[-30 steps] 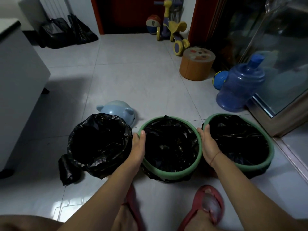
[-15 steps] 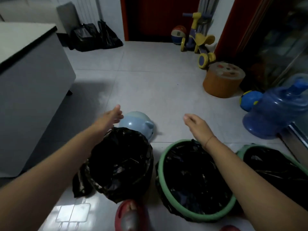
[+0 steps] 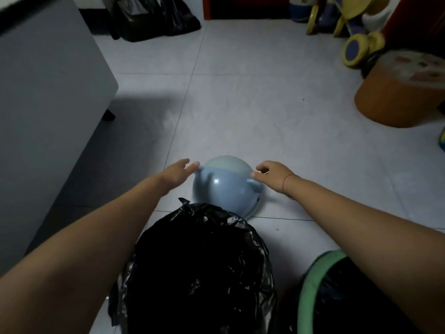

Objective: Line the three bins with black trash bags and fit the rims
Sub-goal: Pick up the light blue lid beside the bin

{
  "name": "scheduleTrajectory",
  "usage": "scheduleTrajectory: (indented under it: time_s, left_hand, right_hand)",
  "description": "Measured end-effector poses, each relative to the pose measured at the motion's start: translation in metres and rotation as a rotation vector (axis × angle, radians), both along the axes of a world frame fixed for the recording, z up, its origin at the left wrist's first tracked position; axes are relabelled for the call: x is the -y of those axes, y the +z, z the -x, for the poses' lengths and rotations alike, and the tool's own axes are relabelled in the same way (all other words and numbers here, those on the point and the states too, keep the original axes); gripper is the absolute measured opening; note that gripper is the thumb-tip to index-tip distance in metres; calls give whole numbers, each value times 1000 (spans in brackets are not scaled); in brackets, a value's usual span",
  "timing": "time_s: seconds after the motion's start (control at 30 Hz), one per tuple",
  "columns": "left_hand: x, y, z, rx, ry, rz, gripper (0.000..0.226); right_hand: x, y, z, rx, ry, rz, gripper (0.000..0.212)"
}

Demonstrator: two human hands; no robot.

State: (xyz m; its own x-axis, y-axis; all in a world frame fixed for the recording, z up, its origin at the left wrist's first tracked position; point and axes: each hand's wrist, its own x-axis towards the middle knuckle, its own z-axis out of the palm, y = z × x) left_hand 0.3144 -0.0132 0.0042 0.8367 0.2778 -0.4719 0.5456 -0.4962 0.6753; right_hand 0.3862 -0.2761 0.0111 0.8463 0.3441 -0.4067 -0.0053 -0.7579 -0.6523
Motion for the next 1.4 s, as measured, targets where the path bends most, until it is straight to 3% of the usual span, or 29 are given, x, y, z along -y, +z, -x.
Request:
scheduleTrajectory:
  time_s: [0.13,0.23,0.43,0.73,1.07,1.23,1.4]
  left_hand:
    - [-10,-33,-16,-7,-45,-65,67]
    - [-18,-42,-26,2,-26,31,52]
    - [-28,-37,-23,61,45,80,27]
    - [-31,65,-1,321,85,172,4]
    - [-42,194,79,539,85,105,8]
    - [-31,218,158,534,6,151,13]
    - [-17,196,222,466,13,233,12]
  right_hand:
    - [0,-22,-12,5,117,108,32]
    - [1,-32,-16,21,163,174,15]
    - [2,-32,-15,135,121,146,11]
    - [7,60,-13,306,3,-79,10]
    - [9,199,61,398,4,-347,14]
    - [24,210,123,321,42,-397,5]
    - [36,189,181,229,45,-403,19]
